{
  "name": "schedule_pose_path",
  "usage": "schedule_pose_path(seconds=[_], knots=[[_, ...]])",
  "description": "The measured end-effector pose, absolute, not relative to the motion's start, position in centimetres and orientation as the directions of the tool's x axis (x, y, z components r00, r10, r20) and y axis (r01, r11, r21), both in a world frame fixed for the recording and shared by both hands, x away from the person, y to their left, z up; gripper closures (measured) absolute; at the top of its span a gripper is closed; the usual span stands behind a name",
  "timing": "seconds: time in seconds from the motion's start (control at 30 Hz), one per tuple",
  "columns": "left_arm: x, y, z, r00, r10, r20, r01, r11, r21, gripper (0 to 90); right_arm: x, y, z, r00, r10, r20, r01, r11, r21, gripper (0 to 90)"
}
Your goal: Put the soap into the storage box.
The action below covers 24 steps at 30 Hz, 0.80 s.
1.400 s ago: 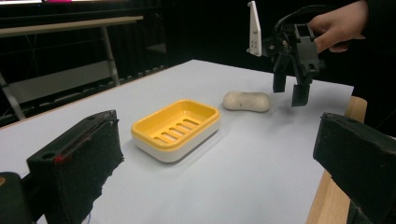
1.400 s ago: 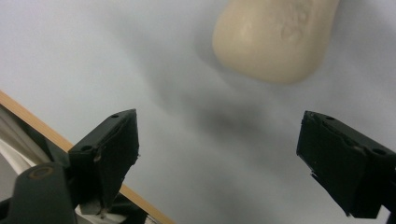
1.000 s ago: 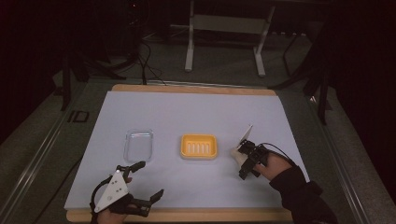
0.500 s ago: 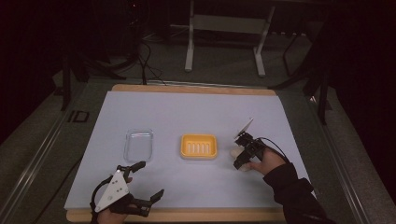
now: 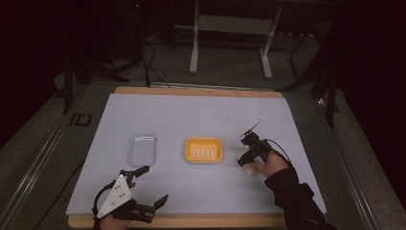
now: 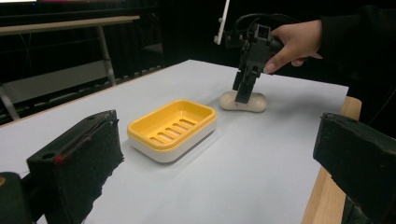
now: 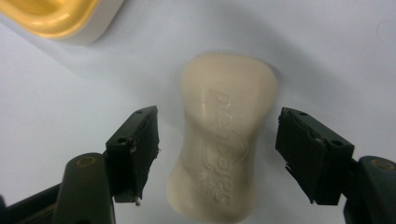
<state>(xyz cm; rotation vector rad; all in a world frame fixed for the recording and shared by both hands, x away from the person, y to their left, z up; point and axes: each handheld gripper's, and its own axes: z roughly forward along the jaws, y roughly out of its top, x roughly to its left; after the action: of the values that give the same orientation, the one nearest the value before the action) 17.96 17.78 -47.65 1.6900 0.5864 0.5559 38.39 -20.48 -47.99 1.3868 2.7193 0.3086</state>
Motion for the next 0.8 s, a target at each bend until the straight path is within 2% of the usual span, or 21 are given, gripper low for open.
schedule_pose_path(seconds=[0.37,0.8], knots=[[18.0,17.7,-47.7,0.760,0.648,0.049,0.085,-0.173,0.981,1.2,38.8,-20.2,-49.9,-0.592,0.806,0.011,0.797,0.584,0.153,40.5],[18.0,17.6,-47.7,0.759,0.649,0.052,0.086,-0.179,0.980,1.2,38.5,-19.7,-49.8,-0.617,0.787,-0.024,0.777,0.613,0.142,49.6]])
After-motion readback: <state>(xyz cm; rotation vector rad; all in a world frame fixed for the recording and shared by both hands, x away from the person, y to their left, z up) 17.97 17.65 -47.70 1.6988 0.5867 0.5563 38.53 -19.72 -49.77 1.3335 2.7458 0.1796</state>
